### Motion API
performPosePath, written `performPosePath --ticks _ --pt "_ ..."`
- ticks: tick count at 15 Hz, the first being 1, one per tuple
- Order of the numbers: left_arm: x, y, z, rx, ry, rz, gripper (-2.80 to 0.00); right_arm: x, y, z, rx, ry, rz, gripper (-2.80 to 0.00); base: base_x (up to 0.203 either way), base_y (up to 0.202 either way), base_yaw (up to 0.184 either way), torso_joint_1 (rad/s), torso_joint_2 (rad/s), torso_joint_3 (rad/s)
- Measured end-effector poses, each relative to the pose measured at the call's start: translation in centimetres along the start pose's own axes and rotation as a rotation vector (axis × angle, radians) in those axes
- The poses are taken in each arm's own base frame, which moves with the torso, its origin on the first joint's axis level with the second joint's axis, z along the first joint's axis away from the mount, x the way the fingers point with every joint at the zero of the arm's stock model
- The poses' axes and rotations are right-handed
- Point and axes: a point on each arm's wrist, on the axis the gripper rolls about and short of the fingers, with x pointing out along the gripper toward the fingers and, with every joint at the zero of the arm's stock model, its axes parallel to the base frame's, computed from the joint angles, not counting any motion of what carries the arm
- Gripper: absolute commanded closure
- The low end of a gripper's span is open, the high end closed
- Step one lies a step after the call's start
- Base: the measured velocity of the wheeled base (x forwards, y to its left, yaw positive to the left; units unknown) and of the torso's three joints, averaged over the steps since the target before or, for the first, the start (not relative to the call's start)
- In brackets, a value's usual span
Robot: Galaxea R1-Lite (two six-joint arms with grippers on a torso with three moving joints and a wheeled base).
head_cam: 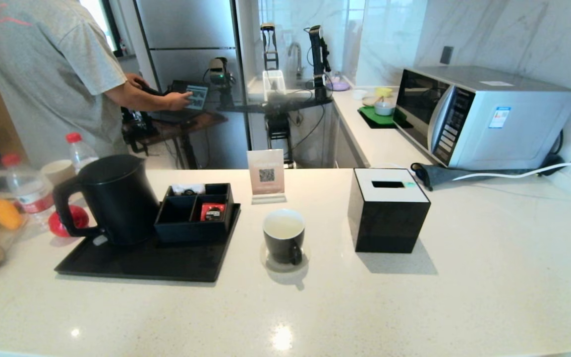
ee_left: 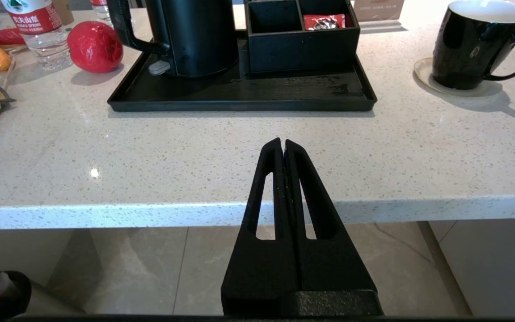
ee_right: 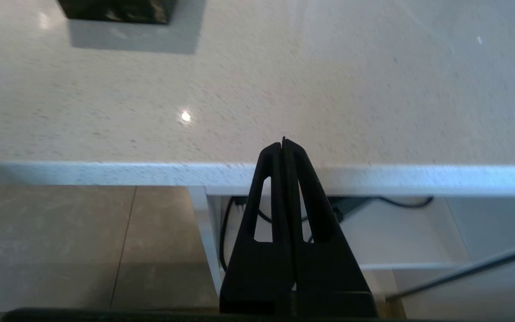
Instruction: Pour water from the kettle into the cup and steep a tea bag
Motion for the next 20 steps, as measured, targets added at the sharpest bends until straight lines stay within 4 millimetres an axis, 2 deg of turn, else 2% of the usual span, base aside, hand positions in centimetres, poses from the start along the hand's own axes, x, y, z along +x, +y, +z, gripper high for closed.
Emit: performPosePath --ticks 14,20 --pt "0.0 0.0 0.0 0.0 0.0 0.0 0.0 -0.1 0.0 -0.4 0.047 0.034 0.004 0.0 0.0 0.0 0.0 0.0 0.0 0.0" --pt "0.0 0.0 0.0 -0.001 0.001 0.0 0.0 -1.2 -0.1 -0.9 0.033 -0.13 0.084 0.0 0.0 0.0 0.0 0.0 0.0 0.0"
